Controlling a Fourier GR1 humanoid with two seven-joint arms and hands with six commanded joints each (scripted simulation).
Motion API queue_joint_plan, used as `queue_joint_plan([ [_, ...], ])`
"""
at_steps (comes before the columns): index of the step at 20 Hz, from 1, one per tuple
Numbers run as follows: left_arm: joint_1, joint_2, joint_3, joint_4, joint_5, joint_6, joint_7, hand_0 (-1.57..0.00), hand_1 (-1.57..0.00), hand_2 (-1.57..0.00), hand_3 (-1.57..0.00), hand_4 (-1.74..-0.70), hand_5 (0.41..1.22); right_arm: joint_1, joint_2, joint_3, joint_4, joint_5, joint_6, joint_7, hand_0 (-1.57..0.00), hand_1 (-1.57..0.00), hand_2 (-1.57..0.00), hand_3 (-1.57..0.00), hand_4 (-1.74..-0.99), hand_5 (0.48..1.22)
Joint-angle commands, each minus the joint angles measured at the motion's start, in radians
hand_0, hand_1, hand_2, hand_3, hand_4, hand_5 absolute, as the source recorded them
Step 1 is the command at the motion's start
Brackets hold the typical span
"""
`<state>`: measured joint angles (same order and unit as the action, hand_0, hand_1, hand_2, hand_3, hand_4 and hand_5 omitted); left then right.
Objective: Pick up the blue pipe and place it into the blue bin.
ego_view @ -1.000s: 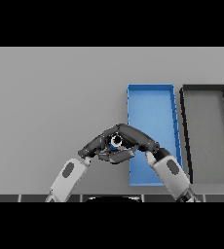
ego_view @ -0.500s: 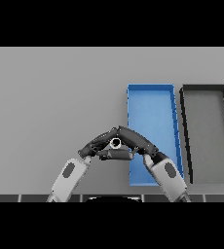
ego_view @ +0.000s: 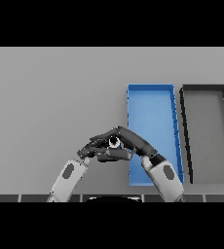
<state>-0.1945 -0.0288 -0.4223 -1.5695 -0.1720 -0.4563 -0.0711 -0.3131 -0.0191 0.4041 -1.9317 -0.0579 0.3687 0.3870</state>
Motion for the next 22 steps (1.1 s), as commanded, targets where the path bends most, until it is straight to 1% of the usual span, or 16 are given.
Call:
queue_joint_plan([
  [1,-0.013,-0.008,0.009,0.008,0.0,-0.002,0.037,-0.38,-0.36,-0.35,-0.27,-1.13,1.063,-0.004,0.005,-0.009,0.005,0.009,0.0,-0.011,-1.57,-1.57,-1.57,-1.56,-1.498,1.215],
  [3,-0.009,-0.007,0.018,0.005,0.005,-0.001,0.087,-0.25,-0.23,-0.22,-0.18,-1.06,0.912,-0.015,0.015,-0.025,0.01,0.005,0.004,-0.033,-1.57,-1.57,-1.57,-1.57,-1.499,1.217],
  [5,-0.006,-0.014,0.016,0.007,0.004,0.001,0.134,-0.16,-0.15,-0.14,-0.11,-1.01,0.785,-0.013,0.02,-0.022,0.019,0.022,0.014,-0.052,-1.57,-1.57,-1.57,-1.57,-1.499,1.218],
  [6,-0.001,-0.006,0.019,0.008,0.004,0.0,0.12,-0.13,-0.12,-0.11,-0.09,-0.99,0.729,-0.01,0.024,-0.021,0.012,0.031,0.012,-0.066,-1.57,-1.57,-1.57,-1.57,-1.499,1.219],
  [7,-0.011,-0.006,0.026,0.018,-0.001,0.008,0.107,-0.1,-0.09,-0.09,-0.07,-0.98,0.682,-0.011,0.024,-0.02,0.005,0.032,0.017,-0.061,-1.57,-1.57,-1.57,-1.57,-1.499,1.219],
  [8,-0.014,-0.008,0.039,0.023,0.014,0.005,0.13,-0.08,-0.07,-0.07,-0.06,-0.97,0.642,-0.009,0.031,-0.018,0.013,0.039,0.018,-0.063,-1.57,-1.57,-1.57,-1.57,-1.499,1.22],
  [9,0.0,-0.007,0.039,0.018,0.021,0.003,0.132,-0.06,-0.06,-0.06,-0.05,-0.97,0.607,-0.008,0.029,-0.033,0.014,0.03,0.021,-0.072,-1.57,-1.57,-1.57,-1.57,-1.499,1.22],
  [10,0.002,-0.017,0.033,0.019,0.018,0.007,0.146,-0.05,-0.05,-0.05,-0.04,-0.97,0.578,-0.002,0.032,-0.044,0.012,0.018,0.023,-0.084,-1.57,-1.57,-1.57,-1.57,-1.499,1.22],
  [12,0.0,-0.018,0.038,0.035,0.01,0.015,0.17,-0.03,-0.03,-0.03,-0.02,-0.97,0.544,-0.006,0.051,-0.044,0.007,0.02,0.016,-0.072,-1.57,-1.57,-1.57,-1.57,-1.497,1.22],
  [13,0.001,-0.023,0.039,0.03,0.014,0.018,0.179,-0.03,-0.02,-0.02,-0.02,-0.97,0.531,-0.025,0.064,-0.061,-0.001,-0.004,0.009,-0.058,-1.57,-1.57,-1.57,-1.57,-1.497,1.221],
  [14,-0.001,-0.017,0.044,0.034,0.014,0.016,0.172,-0.02,-0.02,-0.02,-0.01,-0.97,0.519,-0.047,0.064,-0.087,-0.009,-0.036,0.008,-0.046,-1.57,-1.57,-1.57,-1.57,-1.496,1.221],
  [15,-0.007,-0.022,0.046,0.033,0.012,0.023,0.191,-0.02,-0.01,-0.01,-0.01,-0.97,0.512,-0.069,0.064,-0.109,-0.016,-0.071,0.01,-0.026,-1.57,-1.57,-1.57,-1.57,-1.495,1.221],
  [17,0.002,-0.019,0.041,0.023,0.013,0.019,0.202,-0.01,-0.01,-0.01,-0.01,-0.97,0.493,-0.114,0.071,-0.145,-0.034,-0.145,-0.009,0.065,-1.57,-1.57,-1.57,-1.57,-1.494,1.221],
  [18,0.004,-0.022,0.039,0.019,0.015,0.019,0.203,-0.01,-0.01,-0.01,-0.01,-0.97,0.489,-0.137,0.077,-0.167,-0.053,-0.186,-0.034,0.11,-1.57,-1.57,-1.57,-1.57,-1.494,1.221],
  [21,0.008,-0.017,0.039,0.025,0.01,0.016,0.206,0.0,0.0,0.0,0.0,-0.96,0.475,-0.268,0.058,-0.26,-0.069,-0.302,-0.097,0.197,-1.57,-1.57,-1.57,-1.57,-1.496,1.221],
  [22,0.003,-0.021,0.036,0.023,0.007,0.02,0.203,0.0,0.0,0.0,0.0,-0.96,0.475,-0.317,0.043,-0.301,-0.063,-0.339,-0.116,0.205,-1.57,-1.57,-1.57,-1.57,-1.496,1.221],
])
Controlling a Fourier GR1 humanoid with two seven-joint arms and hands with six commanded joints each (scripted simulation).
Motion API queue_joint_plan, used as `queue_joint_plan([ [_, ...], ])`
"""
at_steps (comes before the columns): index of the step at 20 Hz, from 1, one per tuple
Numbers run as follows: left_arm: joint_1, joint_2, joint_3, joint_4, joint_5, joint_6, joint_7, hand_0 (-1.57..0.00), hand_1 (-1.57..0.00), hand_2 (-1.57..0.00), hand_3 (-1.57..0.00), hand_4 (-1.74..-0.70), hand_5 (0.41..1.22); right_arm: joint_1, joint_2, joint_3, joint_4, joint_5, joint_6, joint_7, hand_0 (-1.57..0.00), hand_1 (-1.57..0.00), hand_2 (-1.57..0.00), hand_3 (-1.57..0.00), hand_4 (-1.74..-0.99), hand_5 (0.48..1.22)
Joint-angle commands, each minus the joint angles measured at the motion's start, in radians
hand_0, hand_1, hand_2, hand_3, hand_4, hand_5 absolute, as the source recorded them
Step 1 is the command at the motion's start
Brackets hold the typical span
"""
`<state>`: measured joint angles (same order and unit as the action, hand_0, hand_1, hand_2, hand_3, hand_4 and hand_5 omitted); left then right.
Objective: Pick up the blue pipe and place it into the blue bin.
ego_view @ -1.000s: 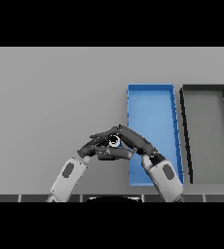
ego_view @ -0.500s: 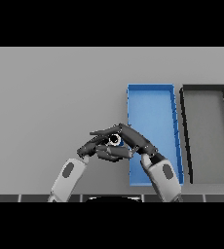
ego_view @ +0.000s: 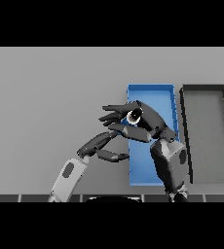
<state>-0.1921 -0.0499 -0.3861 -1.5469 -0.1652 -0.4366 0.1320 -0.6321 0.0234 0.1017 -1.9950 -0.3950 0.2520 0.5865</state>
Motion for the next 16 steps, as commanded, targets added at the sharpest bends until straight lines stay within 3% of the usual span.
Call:
queue_joint_plan([
  [1,0.002,0.0,-0.002,-0.008,0.003,-0.002,-0.007,0.0,0.0,0.0,0.0,-0.95,0.474,-0.059,-0.012,-0.039,0.024,-0.013,-0.027,0.007,-1.57,-1.57,-1.57,-1.57,-1.497,1.221],
  [4,0.01,0.018,0.003,-0.025,0.004,-0.006,-0.026,0.0,0.0,0.0,0.0,-0.95,0.468,-0.153,-0.092,-0.162,0.068,-0.015,-0.091,0.006,-1.57,-1.57,-1.57,-1.57,-1.498,1.221],
  [7,0.026,0.027,0.004,-0.043,0.01,-0.007,-0.027,0.0,0.0,0.0,0.0,-0.95,0.468,-0.16,-0.167,-0.241,0.116,0.023,-0.083,0.002,-1.57,-1.57,-1.57,-1.57,-1.498,1.221],
  [9,0.04,0.027,-0.005,-0.05,-0.001,-0.001,-0.027,0.0,0.0,0.0,0.0,-0.95,0.472,-0.131,-0.187,-0.28,0.157,0.074,-0.083,-0.01,-1.57,-1.57,-1.57,-1.57,-1.498,1.221],
  [13,0.024,0.027,0.005,-0.051,0.005,0.0,-0.001,0.0,0.0,0.0,0.0,-0.95,0.47,-0.034,-0.205,-0.328,0.179,0.13,-0.076,0.023,-1.57,-1.57,-1.57,-1.57,-1.499,1.221],
  [16,0.02,0.032,0.012,-0.036,-0.002,0.007,-0.034,0.0,0.0,0.0,0.0,-0.94,0.463,0.06,-0.217,-0.323,0.195,0.172,-0.092,0.023,-1.57,-1.57,-1.57,-1.57,-1.499,1.221],
])
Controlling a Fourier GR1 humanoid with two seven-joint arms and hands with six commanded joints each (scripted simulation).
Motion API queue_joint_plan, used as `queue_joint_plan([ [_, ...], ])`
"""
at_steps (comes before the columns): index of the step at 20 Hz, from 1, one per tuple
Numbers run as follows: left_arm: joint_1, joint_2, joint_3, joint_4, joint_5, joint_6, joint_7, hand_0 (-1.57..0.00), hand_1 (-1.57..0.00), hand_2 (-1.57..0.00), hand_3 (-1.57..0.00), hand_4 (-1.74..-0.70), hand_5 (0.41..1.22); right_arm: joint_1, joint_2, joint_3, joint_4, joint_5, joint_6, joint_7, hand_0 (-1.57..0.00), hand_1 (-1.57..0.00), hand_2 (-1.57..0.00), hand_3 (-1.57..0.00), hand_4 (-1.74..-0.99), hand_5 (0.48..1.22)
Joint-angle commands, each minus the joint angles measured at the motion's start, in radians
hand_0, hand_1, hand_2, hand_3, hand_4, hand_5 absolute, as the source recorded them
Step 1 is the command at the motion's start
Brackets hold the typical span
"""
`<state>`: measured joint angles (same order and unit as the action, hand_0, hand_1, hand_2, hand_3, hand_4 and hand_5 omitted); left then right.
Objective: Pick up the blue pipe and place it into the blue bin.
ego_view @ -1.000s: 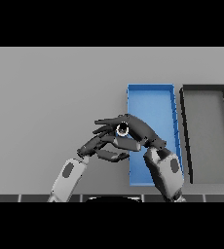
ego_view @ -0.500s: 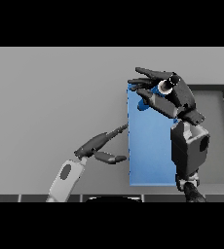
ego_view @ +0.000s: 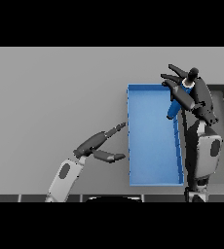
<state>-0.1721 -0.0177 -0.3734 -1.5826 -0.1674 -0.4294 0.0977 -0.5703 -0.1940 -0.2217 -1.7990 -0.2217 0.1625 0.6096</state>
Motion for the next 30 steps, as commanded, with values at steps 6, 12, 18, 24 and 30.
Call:
queue_joint_plan([
  [6,-0.025,0.003,0.007,0.006,-0.01,0.009,-0.005,0.0,0.0,0.0,0.0,-0.93,0.463,0.205,-0.067,0.083,0.043,0.028,-0.109,0.0,-1.57,-1.57,-1.57,-1.57,-1.5,1.221],
  [12,-0.01,0.015,0.004,0.005,-0.024,0.018,-0.04,0.0,0.0,0.0,0.0,-0.92,0.474,0.345,-0.184,0.25,0.107,-0.087,-0.33,0.0,-1.57,-1.57,-1.57,-1.57,-1.498,1.221],
  [18,-0.01,0.012,0.0,0.019,-0.041,0.031,-0.051,0.0,0.0,0.0,0.0,-0.92,0.486,0.36,-0.394,0.511,0.159,-0.355,-0.57,0.0,-1.57,-1.57,-1.57,-0.51,-1.661,1.221],
  [24,0.0,0.004,-0.012,0.01,-0.044,0.03,-0.054,0.0,0.0,0.0,0.0,-0.92,0.493,0.296,-0.535,0.659,0.207,-0.559,-0.71,0.0,-0.69,-0.66,-0.63,-0.19,-1.37,1.125],
  [30,-0.006,0.004,0.0,-0.004,-0.027,0.029,-0.021,0.0,0.0,0.0,0.0,-0.93,0.495,0.177,-0.693,0.902,0.214,-0.518,-0.624,0.0,-0.18,-0.17,-0.16,-0.05,-1.219,0.87],
])
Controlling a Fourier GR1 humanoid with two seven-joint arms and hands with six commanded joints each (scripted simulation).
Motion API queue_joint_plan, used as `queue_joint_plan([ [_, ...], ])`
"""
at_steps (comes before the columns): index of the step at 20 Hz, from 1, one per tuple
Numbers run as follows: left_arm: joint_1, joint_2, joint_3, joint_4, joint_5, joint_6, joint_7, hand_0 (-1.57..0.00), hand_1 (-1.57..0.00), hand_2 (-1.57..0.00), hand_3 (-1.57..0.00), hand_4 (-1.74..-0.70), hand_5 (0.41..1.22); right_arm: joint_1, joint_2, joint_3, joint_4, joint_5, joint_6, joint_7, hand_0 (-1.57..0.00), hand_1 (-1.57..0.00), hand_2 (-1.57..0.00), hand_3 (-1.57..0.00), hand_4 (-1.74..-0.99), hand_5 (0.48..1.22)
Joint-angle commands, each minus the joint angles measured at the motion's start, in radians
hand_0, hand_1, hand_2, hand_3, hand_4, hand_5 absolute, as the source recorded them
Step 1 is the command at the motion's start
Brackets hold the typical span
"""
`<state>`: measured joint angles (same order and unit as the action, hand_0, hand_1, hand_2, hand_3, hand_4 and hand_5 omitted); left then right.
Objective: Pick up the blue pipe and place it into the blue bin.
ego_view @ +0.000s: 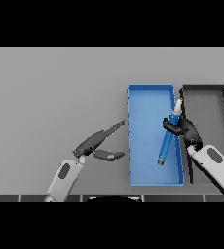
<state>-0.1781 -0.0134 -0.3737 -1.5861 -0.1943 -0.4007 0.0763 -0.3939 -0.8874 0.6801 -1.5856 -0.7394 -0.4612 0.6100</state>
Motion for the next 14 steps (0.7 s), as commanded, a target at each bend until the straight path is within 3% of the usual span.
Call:
queue_joint_plan([
  [1,0.006,0.004,-0.001,-0.015,0.007,-0.006,-0.005,0.0,0.0,0.0,0.0,-0.93,0.496,-0.032,-0.03,0.051,0.004,-0.024,0.012,0.0,-0.14,-0.14,-0.13,-0.04,-1.205,0.837],
  [4,0.008,0.015,0.002,-0.011,0.005,-0.01,-0.006,0.0,0.0,0.0,0.0,-0.93,0.496,-0.081,-0.073,0.141,0.008,-0.053,0.02,0.0,-0.07,-0.07,-0.07,-0.02,-1.161,0.771],
  [8,0.0,-0.007,-0.002,0.006,0.004,-0.003,0.003,0.0,0.0,0.0,0.0,-0.93,0.497,-0.1,-0.073,0.162,0.022,-0.049,0.044,-0.006,-0.03,-0.03,-0.03,-0.01,-1.099,0.725],
  [14,-0.011,-0.028,-0.021,-0.001,-0.016,0.013,0.034,0.0,0.0,0.0,0.0,-0.93,0.495,-0.104,-0.077,0.174,0.011,-0.04,0.075,-0.019,-0.02,-0.02,-0.02,0.0,-1.084,0.714],
])
